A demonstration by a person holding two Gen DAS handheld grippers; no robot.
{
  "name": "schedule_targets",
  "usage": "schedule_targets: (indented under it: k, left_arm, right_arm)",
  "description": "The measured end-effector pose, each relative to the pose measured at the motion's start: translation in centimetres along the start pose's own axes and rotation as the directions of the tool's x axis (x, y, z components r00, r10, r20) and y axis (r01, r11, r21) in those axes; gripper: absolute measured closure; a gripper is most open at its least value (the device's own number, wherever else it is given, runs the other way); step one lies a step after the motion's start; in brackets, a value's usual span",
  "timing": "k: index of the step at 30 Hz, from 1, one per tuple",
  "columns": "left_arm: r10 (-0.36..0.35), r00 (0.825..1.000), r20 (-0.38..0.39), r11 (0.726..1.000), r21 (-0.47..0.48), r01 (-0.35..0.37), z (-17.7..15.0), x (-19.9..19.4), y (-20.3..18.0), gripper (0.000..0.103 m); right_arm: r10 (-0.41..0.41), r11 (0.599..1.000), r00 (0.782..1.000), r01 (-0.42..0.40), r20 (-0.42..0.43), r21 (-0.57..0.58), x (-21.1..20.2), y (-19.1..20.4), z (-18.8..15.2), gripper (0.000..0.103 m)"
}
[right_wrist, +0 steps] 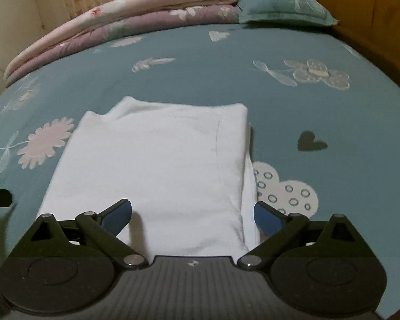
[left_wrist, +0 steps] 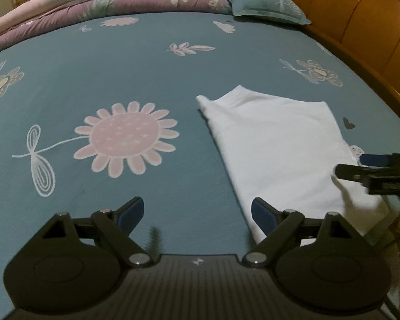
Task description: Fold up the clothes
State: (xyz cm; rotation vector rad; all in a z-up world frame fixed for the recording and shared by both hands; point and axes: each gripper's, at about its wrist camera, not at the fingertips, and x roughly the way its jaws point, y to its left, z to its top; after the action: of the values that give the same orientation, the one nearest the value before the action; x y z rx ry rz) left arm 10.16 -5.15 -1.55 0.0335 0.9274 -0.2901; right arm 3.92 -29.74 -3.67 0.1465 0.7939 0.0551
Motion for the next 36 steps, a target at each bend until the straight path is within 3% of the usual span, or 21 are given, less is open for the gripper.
schedule_targets:
  k: [4, 9, 12, 16, 20, 24, 28, 31, 36]
  left_arm:
    - [0.017, 1.000, -0.001, 0.999, -0.028, -0.017, -0.3, 0.0, 1.0, 0.015]
    - [0.040, 0.999, -0.001, 0.997, -0.063, -0.040, -1.0, -0.8, 2.3, 0.015]
    - [0.048, 0.999, -0.002, 0.996, -0.070, -0.048, -1.3, -1.1, 2.7, 0.015]
    - [0.044, 0.999, 0.005, 0.997, -0.071, -0.044, -1.4, -1.5, 2.8, 0.015]
    - [0.035, 0.999, 0.001, 0.997, -0.065, -0.035, -1.7, -1.6, 2.6, 0.015]
    - [0.032, 1.000, 0.000, 0.997, -0.065, -0.032, -1.9, -1.9, 2.5, 0.015]
    - [0.027, 1.000, -0.012, 0.998, -0.063, -0.028, -2.0, -1.7, 2.1, 0.015]
    - [0.014, 1.000, -0.019, 0.999, -0.044, -0.015, -2.1, -1.5, 1.4, 0.015]
    - [0.006, 1.000, -0.028, 1.000, -0.022, -0.006, -2.1, -1.4, 0.6, 0.015]
  right_arm:
    - [0.059, 0.973, 0.998, -0.056, 0.007, -0.222, -0.8, 5.3, -0.9, 0.002]
    - [0.051, 0.917, 0.997, -0.069, -0.057, -0.392, 0.8, 10.9, -3.6, 0.001]
    - [0.045, 0.871, 0.998, -0.059, -0.041, -0.487, 0.5, 13.0, -4.3, 0.001]
    - [0.038, 0.893, 0.999, -0.030, 0.008, -0.448, -0.3, 12.9, -3.4, 0.000]
    - [-0.007, 0.901, 0.998, -0.019, -0.059, -0.433, 1.7, 13.1, -3.2, 0.000]
    - [0.071, 0.891, 0.997, -0.077, -0.029, -0.448, -0.1, 13.1, -3.3, 0.000]
    - [0.007, 0.895, 1.000, -0.017, -0.023, -0.445, -1.0, 11.4, -3.7, 0.000]
    - [-0.046, 0.895, 0.996, 0.009, -0.072, -0.446, -0.6, 9.9, -5.0, 0.000]
    - [-0.044, 0.936, 0.997, 0.018, -0.064, -0.352, -1.3, 7.7, -4.7, 0.000]
